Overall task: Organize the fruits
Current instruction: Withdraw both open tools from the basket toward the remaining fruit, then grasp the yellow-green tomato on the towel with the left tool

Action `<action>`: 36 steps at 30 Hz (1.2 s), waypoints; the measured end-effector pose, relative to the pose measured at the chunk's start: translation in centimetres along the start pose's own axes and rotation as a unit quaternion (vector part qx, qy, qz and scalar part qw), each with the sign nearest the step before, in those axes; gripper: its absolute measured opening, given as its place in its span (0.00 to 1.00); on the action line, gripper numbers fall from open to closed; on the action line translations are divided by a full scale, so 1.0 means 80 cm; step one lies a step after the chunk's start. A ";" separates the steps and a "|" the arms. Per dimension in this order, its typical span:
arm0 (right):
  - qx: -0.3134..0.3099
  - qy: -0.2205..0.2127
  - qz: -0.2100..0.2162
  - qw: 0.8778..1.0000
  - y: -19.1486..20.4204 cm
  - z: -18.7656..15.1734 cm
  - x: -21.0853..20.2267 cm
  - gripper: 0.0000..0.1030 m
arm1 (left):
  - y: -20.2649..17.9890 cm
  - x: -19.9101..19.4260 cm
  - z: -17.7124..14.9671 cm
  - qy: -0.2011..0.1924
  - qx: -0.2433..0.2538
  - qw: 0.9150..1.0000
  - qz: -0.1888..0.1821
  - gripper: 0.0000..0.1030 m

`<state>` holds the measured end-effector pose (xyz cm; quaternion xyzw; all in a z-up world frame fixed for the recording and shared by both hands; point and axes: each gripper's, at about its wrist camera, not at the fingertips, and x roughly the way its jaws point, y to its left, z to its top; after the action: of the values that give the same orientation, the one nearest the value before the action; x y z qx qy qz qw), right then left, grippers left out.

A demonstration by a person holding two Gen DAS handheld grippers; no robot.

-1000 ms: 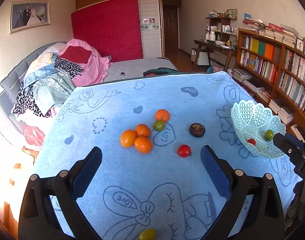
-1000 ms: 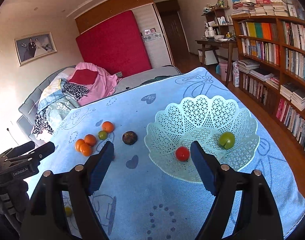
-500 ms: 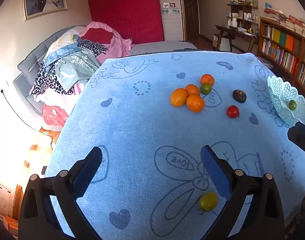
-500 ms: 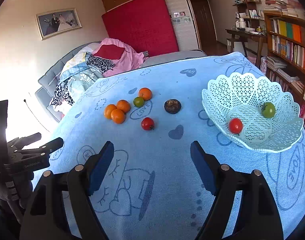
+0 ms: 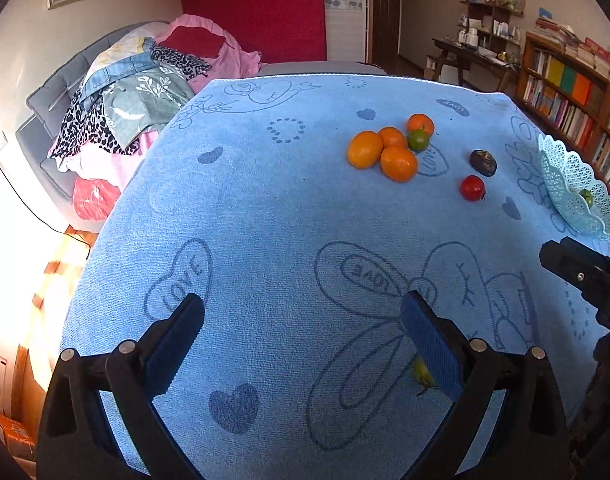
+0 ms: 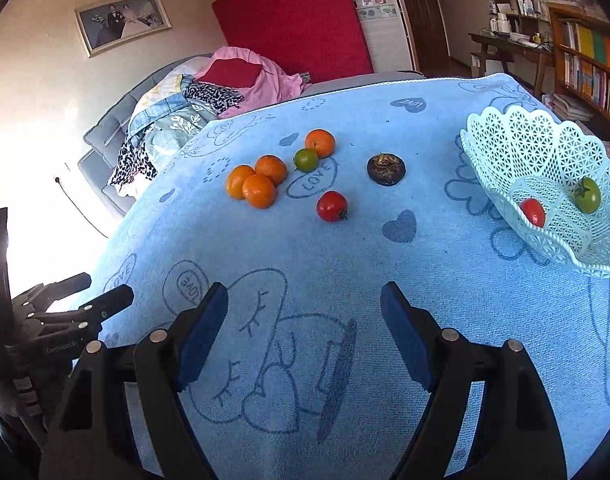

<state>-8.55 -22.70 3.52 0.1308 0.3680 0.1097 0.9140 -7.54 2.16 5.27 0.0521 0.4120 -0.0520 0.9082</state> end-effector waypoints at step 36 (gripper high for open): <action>-0.025 0.049 -0.063 0.996 -0.013 0.078 0.134 0.61 | -0.066 0.035 -0.042 0.038 0.062 0.987 -0.140 0.28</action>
<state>3.50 -21.51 0.66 0.0789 0.4174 0.0676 0.9028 -8.94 -2.74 0.72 0.0517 0.4450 -0.2022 0.8709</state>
